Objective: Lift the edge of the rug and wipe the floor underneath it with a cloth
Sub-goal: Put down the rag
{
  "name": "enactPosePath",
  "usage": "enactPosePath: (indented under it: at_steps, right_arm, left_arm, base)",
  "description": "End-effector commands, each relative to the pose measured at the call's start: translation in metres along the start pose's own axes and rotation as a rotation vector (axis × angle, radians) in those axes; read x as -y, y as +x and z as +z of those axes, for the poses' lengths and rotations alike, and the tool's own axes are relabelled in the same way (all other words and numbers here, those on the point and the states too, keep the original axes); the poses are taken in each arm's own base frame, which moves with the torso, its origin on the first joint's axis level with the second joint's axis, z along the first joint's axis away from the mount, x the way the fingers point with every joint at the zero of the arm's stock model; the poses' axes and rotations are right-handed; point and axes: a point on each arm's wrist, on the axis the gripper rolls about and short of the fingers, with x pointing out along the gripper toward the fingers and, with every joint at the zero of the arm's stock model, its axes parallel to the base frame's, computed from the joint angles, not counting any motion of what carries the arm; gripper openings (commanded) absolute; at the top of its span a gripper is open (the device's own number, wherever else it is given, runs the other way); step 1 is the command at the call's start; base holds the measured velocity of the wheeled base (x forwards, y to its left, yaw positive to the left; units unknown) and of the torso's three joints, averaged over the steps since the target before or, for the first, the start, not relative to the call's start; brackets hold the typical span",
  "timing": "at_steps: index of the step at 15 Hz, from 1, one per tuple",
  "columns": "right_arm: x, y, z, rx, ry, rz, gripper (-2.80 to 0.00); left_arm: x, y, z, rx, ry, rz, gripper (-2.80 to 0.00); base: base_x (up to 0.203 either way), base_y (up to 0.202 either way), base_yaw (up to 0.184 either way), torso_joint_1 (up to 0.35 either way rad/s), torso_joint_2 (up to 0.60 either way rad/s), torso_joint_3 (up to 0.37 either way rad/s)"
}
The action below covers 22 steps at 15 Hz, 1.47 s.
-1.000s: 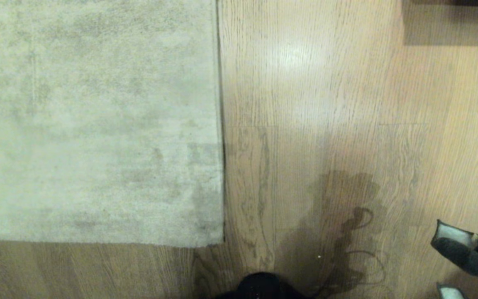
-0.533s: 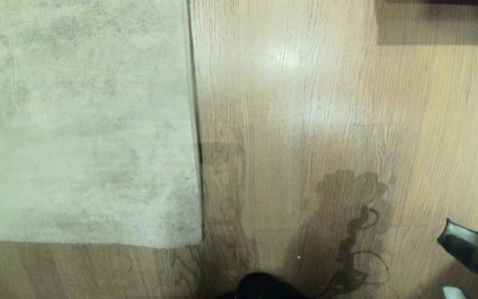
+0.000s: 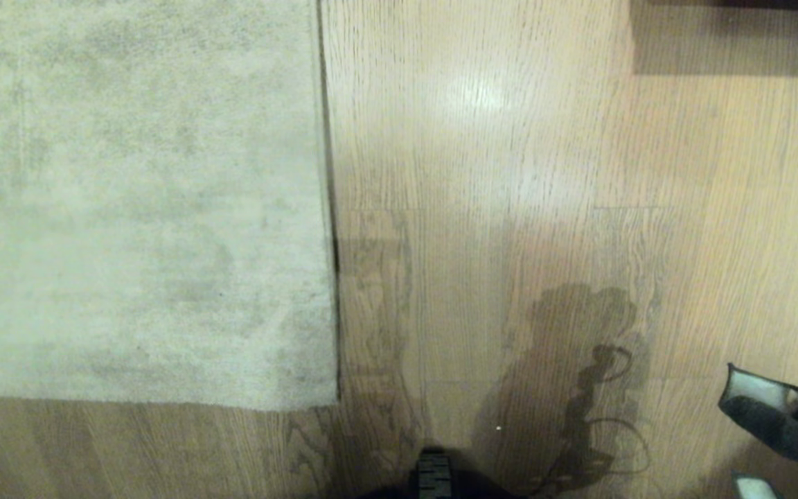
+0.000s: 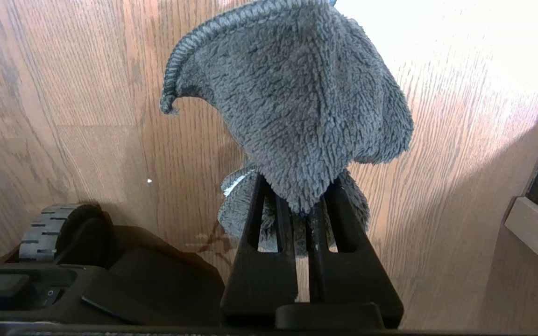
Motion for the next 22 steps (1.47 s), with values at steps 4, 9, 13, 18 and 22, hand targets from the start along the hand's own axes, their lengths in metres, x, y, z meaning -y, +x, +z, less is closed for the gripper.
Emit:
enactPosePath:
  at_steps: [4, 9, 13, 18, 22]
  right_arm:
    - [0.0, 0.0, 0.0, -0.002, 0.0, 0.001, -2.8]
    - [0.0, 0.0, 0.0, -0.002, -0.011, 0.0, -2.8]
    - [0.0, 0.0, 0.001, -0.002, -0.005, 0.001, -2.8]
    - [0.0, 0.0, 0.008, -0.026, -0.053, 0.005, -2.8]
    - [0.001, 0.016, 0.04, -0.132, -0.011, 0.014, -2.8]
  left_arm:
    - [0.0, 0.0, 0.0, -0.001, 0.0, -0.001, -2.8]
    - [0.0, 0.0, 0.0, -0.001, 0.0, -0.001, -2.8]
    - [0.0, 0.0, 0.0, -0.001, 0.0, 0.001, -2.8]
    - [0.0, 0.0, 0.0, -0.001, 0.0, 0.001, -2.8]
    - [0.0, 0.0, 0.0, -0.001, 0.0, 0.001, -2.8]
  base:
    - [0.0, 0.0, 0.0, 0.0, 0.0, 0.0]
    - [0.0, 0.0, 0.0, 0.0, 0.0, 0.0]
    - [0.0, 0.0, 0.0, 0.0, 0.0, 0.0]
    - [0.0, 0.0, 0.0, 0.0, 0.0, 0.0]
    - [0.0, 0.0, 0.0, 0.0, 0.0, 0.0]
